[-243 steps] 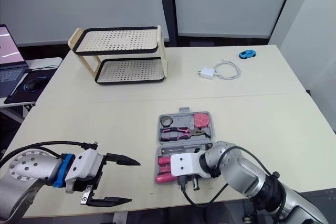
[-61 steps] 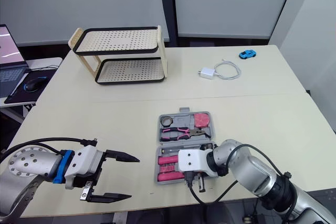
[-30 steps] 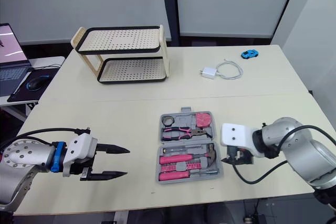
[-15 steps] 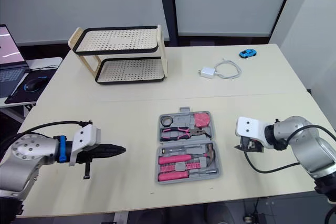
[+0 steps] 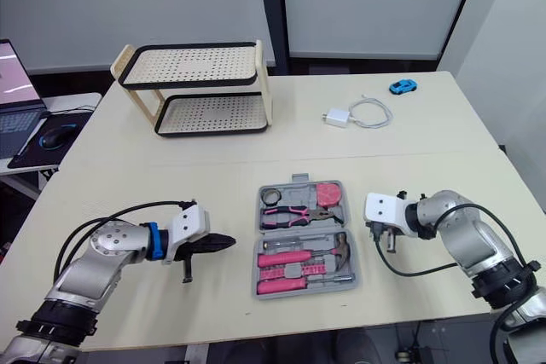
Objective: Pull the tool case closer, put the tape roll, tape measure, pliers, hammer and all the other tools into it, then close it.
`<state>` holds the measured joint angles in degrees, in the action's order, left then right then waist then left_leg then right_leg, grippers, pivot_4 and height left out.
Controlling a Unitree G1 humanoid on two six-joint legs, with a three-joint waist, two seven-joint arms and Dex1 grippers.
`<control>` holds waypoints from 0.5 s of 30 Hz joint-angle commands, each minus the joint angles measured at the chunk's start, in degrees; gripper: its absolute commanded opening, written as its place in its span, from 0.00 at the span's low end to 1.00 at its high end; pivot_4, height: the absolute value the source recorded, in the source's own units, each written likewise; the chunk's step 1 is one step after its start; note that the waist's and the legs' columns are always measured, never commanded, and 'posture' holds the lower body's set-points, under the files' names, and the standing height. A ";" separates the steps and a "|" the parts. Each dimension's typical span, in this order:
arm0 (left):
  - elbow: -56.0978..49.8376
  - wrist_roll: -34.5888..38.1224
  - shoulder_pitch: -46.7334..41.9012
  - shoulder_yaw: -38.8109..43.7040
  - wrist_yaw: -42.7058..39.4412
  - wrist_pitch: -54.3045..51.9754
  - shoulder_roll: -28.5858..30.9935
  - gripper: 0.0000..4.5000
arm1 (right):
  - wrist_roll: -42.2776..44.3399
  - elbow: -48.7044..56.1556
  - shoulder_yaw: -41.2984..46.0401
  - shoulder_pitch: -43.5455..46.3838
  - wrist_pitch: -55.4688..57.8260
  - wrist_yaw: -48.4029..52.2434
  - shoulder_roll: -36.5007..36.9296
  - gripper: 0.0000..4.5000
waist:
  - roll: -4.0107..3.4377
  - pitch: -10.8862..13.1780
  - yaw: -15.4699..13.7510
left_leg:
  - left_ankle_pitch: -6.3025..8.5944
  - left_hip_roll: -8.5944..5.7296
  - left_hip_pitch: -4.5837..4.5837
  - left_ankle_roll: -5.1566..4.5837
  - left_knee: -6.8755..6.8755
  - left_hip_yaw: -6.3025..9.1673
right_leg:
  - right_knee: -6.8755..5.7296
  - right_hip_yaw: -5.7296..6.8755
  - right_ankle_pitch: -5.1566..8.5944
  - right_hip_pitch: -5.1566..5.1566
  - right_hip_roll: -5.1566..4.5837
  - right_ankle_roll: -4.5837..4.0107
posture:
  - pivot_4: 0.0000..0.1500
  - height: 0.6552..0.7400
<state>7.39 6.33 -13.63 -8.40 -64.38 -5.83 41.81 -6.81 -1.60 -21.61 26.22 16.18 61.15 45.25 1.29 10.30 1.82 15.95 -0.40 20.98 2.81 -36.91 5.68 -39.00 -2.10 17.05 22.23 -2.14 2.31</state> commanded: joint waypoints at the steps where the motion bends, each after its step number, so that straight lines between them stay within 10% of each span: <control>1: 0.91 -1.98 -1.98 -1.99 1.31 0.28 -1.72 0.00 | -1.07 -0.43 -0.23 1.97 -0.85 0.14 -1.30 0.00 | 0.00 0.00 -0.01 | 0.00 0.00 0.00 0.00 -0.01 -0.01 | 0.00 -0.01 0.00 0.00 0.00 0.00 | 1.00 1.00; 15: 7.43 -7.58 -6.22 -7.12 5.66 0.86 -8.72 0.00 | -3.78 -2.33 -2.57 3.31 -0.80 0.10 -6.68 0.00 | 0.00 -0.02 -0.02 | -0.01 -0.02 0.00 0.01 -0.04 0.03 | -0.02 0.01 -0.01 0.00 -0.01 0.02 | 1.00 1.00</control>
<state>15.25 -0.91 -19.73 -14.50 -59.11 -5.46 33.64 -10.18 -4.80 -24.09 28.61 15.53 61.20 38.87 1.29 10.28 1.80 15.95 -0.43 20.98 2.83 -36.95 5.71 -39.03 -2.10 17.03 22.23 -2.15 2.33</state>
